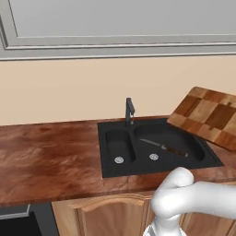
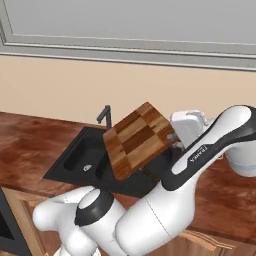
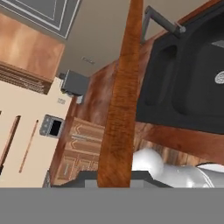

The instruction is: Move the cutting board and knife to the sink. Then move spray from the cabinet to the counter.

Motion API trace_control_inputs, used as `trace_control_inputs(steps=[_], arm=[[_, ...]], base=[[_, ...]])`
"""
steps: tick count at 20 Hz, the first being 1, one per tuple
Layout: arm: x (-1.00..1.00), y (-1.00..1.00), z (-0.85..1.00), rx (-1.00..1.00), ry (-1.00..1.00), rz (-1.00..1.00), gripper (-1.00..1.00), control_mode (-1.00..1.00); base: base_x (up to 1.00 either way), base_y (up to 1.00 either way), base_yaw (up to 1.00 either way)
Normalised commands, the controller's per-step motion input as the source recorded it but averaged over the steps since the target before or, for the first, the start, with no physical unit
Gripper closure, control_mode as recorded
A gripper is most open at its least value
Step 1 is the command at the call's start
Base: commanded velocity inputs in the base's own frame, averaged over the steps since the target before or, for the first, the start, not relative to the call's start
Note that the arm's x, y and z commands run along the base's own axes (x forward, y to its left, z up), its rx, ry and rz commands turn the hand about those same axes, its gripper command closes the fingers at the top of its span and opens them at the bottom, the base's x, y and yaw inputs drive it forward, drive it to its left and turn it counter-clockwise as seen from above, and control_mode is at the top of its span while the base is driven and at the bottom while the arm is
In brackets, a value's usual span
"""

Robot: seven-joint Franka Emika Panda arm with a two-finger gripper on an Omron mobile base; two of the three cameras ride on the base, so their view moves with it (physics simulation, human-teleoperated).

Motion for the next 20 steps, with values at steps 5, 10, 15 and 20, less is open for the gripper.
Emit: trace_control_inputs(steps=[5,10,15,20], arm=[[0.06,0.0,-0.2,-0.16,-0.06,-0.19,1.0,-1.0],[0.23,0.09,-0.15,-0.1,-0.13,-0.2,1.0,-1.0],[0.46,0.08,0.0,0.0,-0.01,-0.05,1.0,-1.0],[0.17,0.0,0.0,0.0,0.06,0.0,1.0,-1.0]], base=[[0.0,0.0,0.0],[0.0,0.0,0.0],[0.0,0.0,0.0],[0.0,0.0,0.0]])
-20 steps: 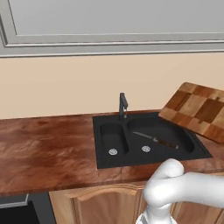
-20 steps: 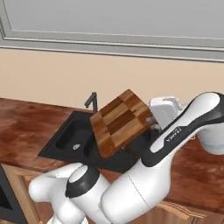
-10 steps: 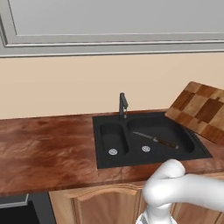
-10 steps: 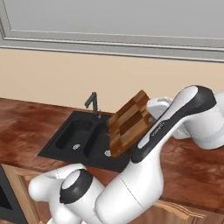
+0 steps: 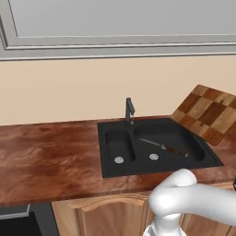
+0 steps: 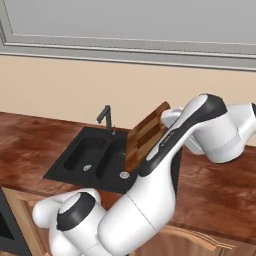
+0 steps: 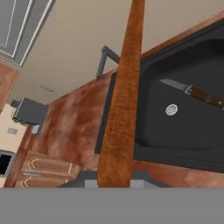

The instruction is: Move the cutting board and knife to the sink. Then move spray from the cabinet to the counter.

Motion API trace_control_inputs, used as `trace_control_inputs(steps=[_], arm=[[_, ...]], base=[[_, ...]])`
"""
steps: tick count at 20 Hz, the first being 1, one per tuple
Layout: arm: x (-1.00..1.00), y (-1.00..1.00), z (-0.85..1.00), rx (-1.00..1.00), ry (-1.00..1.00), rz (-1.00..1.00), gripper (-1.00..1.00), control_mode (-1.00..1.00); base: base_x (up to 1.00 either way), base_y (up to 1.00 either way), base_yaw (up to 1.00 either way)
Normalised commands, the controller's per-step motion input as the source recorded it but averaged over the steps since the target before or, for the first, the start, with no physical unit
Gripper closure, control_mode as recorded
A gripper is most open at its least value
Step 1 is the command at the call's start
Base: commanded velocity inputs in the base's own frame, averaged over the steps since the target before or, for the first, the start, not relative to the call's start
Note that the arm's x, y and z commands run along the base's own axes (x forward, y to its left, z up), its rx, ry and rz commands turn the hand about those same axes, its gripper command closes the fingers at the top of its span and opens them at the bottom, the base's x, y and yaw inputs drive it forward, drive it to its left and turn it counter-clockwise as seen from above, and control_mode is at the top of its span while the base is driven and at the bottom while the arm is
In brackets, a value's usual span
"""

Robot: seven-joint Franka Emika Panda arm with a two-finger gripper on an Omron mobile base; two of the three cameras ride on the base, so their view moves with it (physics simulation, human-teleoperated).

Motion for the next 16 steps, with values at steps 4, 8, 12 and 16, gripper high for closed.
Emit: trace_control_inputs(steps=[4,8,12,16], arm=[[0.0,0.0,-0.03,0.0,0.0,0.0,1.0,-1.0],[0.0,0.0,-0.02,0.0,0.0,0.04,1.0,-1.0],[0.0,0.03,-0.09,0.0,0.01,0.09,1.0,-1.0],[0.0,0.17,-0.19,0.0,0.1,0.06,1.0,-1.0]], base=[[0.0,0.0,0.0],[0.0,0.0,0.0],[0.0,0.0,0.0],[0.0,0.0,0.0]])
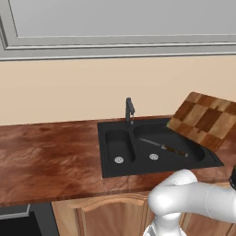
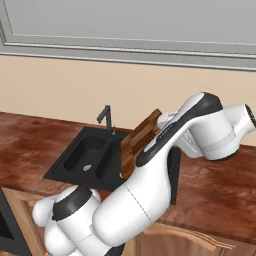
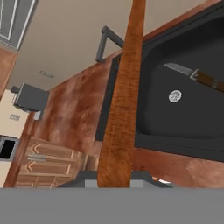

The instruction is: Move the cutting board and knife to the sink. Then move spray from the cabinet to the counter.

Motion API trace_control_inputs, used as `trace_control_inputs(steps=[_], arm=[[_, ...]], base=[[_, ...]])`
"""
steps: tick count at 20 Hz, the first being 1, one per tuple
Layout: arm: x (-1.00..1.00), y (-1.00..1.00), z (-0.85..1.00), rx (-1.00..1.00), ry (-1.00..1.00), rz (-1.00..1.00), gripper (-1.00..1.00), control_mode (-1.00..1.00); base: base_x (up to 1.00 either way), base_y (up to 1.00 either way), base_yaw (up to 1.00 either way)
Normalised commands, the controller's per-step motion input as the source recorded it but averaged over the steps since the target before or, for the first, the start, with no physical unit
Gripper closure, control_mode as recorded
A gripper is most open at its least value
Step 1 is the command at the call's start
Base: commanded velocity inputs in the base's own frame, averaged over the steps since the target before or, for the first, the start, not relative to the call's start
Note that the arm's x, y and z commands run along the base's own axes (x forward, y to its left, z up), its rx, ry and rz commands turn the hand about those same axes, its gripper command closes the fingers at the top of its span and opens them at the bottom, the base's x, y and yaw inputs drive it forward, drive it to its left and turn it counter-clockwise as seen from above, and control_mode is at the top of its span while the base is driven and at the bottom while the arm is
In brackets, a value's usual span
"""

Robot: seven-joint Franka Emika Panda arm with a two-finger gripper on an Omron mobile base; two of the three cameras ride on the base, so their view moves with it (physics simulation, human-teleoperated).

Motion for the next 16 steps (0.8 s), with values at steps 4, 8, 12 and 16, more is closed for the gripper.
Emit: trace_control_inputs(steps=[4,8,12,16], arm=[[0.0,0.16,-0.16,0.0,0.2,0.0,1.0,-1.0],[0.11,0.13,-0.13,0.0,0.15,0.0,1.0,-1.0],[0.16,0.14,-0.05,0.0,0.09,0.0,1.0,-1.0],[0.13,0.15,-0.02,0.0,0.08,0.0,1.0,-1.0]], base=[[0.0,0.0,0.0],[0.0,0.0,0.0],[0.0,0.0,0.0],[0.0,0.0,0.0]])
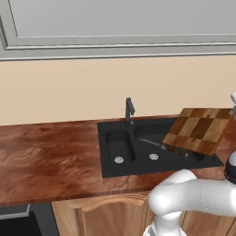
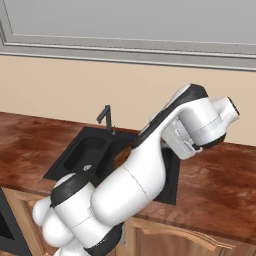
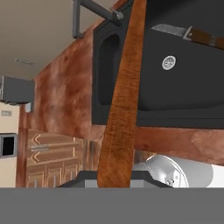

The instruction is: Move the cutting board and knife to the sink. Then move spray from the cabinet to the counter.

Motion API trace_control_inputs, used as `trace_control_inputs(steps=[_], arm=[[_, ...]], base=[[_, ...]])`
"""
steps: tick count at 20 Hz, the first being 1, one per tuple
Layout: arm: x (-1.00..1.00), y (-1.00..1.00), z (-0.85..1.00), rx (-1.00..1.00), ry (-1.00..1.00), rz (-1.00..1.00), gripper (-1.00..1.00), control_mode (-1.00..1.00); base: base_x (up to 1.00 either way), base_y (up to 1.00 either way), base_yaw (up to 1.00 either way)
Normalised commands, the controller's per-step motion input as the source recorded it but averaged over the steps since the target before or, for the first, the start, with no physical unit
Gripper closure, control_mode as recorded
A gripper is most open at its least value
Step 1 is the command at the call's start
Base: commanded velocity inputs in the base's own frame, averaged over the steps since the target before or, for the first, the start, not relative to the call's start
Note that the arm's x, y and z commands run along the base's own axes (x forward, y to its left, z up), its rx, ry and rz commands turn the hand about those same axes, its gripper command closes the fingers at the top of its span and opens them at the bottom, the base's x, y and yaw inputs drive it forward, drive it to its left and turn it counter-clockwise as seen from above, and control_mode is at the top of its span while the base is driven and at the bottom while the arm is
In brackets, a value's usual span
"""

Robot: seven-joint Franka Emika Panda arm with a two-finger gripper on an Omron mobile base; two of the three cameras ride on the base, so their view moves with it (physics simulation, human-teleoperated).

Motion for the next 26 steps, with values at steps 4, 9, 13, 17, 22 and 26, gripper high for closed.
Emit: trace_control_inputs(steps=[4,9,13,17,22,26], arm=[[0.1,0.21,-0.06,0.0,0.07,0.0,1.0,-1.0],[0.11,0.21,-0.14,0.0,0.05,0.0,1.0,-1.0],[0.09,0.12,-0.11,0.0,0.04,0.0,1.0,-1.0],[0.08,0.04,-0.07,0.0,0.02,0.0,1.0,-1.0],[0.03,0.0,-0.04,0.0,0.01,0.02,1.0,-1.0],[0.0,0.0,-0.1,0.0,0.0,0.03,1.0,-1.0]], base=[[0.0,0.0,0.0],[0.0,0.0,0.0],[0.0,0.0,0.0],[0.0,0.0,0.0],[0.0,0.0,0.0],[0.0,0.0,0.0]])
